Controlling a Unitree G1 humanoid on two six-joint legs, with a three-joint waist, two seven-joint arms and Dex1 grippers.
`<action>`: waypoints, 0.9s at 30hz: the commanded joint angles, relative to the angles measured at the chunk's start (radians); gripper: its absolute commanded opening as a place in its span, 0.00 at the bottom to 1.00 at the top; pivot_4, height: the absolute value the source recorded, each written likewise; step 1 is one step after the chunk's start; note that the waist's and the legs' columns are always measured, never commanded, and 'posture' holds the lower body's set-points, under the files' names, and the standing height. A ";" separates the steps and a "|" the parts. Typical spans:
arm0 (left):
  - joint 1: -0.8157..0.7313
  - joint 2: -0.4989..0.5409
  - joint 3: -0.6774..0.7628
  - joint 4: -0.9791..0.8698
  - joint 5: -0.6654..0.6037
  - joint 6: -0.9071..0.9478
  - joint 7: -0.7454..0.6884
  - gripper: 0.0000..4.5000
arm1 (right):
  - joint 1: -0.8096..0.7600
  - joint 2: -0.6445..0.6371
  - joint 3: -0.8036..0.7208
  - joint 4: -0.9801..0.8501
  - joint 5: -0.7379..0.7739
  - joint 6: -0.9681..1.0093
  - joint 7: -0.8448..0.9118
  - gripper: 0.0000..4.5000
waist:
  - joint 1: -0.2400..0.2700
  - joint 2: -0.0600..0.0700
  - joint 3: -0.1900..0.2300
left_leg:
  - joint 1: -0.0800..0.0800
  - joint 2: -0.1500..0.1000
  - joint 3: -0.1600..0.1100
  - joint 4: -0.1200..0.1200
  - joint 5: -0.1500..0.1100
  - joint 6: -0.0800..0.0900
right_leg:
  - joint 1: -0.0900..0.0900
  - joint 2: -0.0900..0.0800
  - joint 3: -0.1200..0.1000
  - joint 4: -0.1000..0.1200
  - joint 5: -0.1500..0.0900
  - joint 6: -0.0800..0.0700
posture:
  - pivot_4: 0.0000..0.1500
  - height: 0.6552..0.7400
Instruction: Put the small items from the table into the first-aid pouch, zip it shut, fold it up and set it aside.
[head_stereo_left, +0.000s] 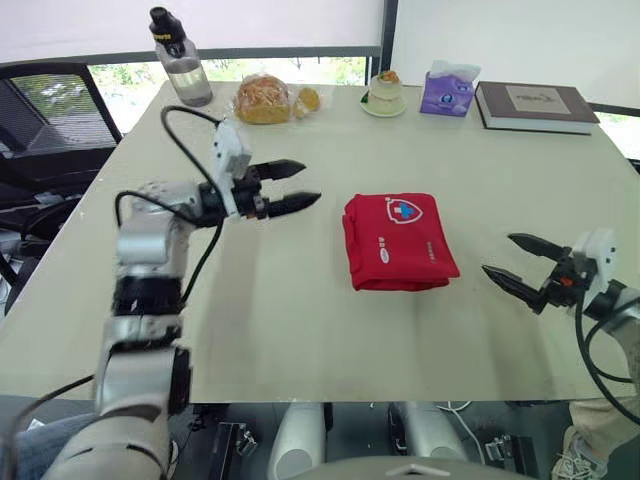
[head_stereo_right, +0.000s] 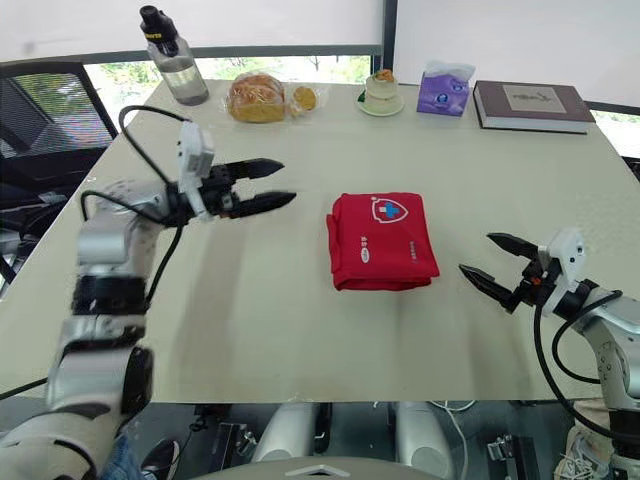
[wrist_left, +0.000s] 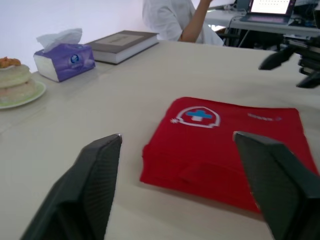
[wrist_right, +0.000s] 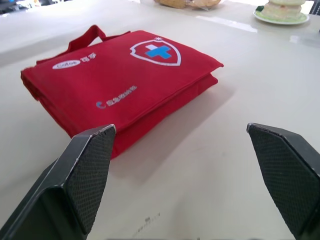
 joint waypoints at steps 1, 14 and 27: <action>0.066 0.046 0.021 -0.216 -0.092 0.105 0.026 0.98 | -0.064 -0.004 0.043 0.001 0.010 0.084 -0.018 1.00 | 0.000 0.000 0.000 | 0.000 0.000 0.000 0.001 0.000 0.000 | 0.000 0.000 0.000 0.000 0.000 0.000 | 1.00 1.00; 0.102 0.137 0.038 -0.431 -0.227 0.225 0.119 0.98 | -0.425 0.018 0.234 0.228 0.039 0.633 -0.061 1.00 | -0.002 0.000 0.000 | -0.001 0.000 -0.001 0.001 0.000 0.000 | 0.000 0.000 -0.001 -0.001 0.000 0.000 | 1.00 1.00; 0.072 0.144 0.019 -0.469 -0.283 0.250 0.155 1.00 | -0.501 0.108 0.224 0.237 0.105 0.855 -0.088 0.13 | -0.009 0.000 0.000 | -0.001 0.000 -0.001 0.000 0.000 0.000 | -0.001 0.001 -0.001 -0.001 0.000 0.000 | 1.00 1.00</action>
